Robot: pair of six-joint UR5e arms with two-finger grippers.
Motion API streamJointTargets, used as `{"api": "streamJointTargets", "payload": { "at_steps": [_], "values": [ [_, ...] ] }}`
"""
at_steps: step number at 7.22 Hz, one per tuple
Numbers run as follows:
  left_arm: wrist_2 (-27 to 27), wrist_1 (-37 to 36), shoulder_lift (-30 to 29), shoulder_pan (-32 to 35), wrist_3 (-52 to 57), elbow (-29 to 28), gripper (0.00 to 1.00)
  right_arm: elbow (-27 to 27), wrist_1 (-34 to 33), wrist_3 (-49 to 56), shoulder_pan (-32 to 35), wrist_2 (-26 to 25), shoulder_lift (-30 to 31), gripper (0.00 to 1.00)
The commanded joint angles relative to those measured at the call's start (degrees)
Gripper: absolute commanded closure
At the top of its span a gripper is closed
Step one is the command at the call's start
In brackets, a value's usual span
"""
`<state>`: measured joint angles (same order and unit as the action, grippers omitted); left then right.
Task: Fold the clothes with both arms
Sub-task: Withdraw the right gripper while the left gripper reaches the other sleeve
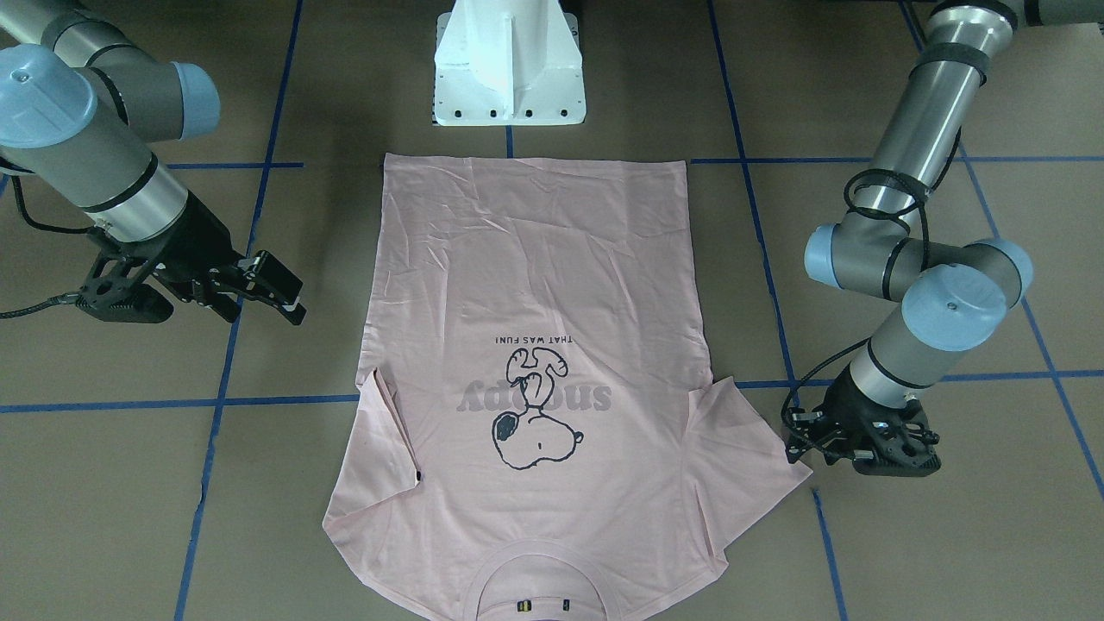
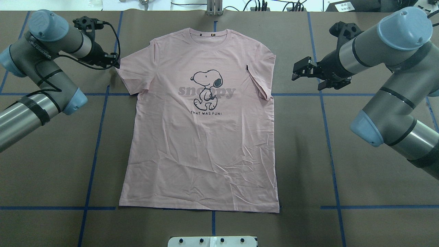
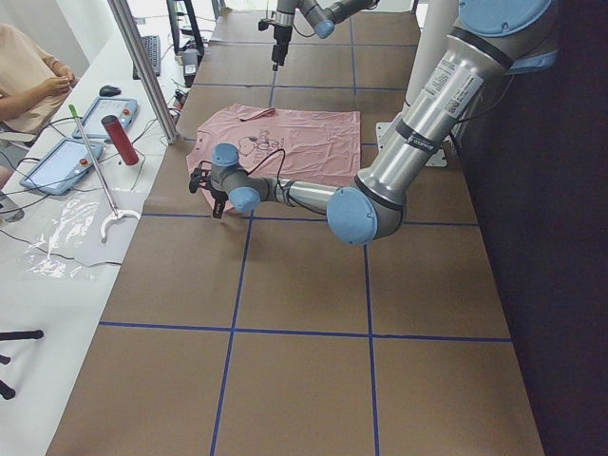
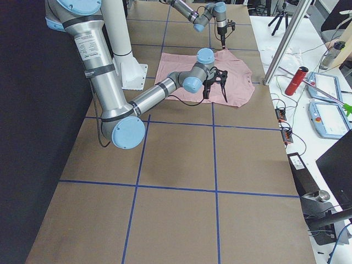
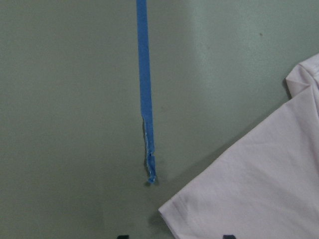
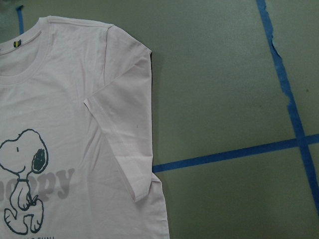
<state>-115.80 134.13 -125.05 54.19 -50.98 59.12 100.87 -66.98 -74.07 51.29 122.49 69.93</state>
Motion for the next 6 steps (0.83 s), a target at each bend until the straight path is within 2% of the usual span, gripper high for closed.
{"api": "streamJointTargets", "payload": {
  "at_steps": [1,2,3,4,6],
  "values": [
    [0.84,0.7,-1.76,-0.49,0.09,-2.24,0.45,0.2,0.01,-0.02,0.03,0.03,0.2,0.0],
    [0.84,0.7,-1.95,-0.49,0.18,-2.52,0.47,-0.14,0.01,0.07,0.03,-0.14,0.2,0.0],
    [1.71,1.91,-1.95,-0.49,0.27,-3.21,0.61,-0.23,0.01,0.07,0.03,-0.14,0.12,0.0],
    [1.72,2.54,-1.95,-0.49,0.27,-3.66,0.97,-0.23,0.01,0.07,0.03,-0.49,0.2,0.0],
    [1.72,2.63,-1.95,-0.4,0.27,-3.31,1.0,-0.32,0.01,0.07,0.03,-0.67,0.2,0.0]
  ]
}}
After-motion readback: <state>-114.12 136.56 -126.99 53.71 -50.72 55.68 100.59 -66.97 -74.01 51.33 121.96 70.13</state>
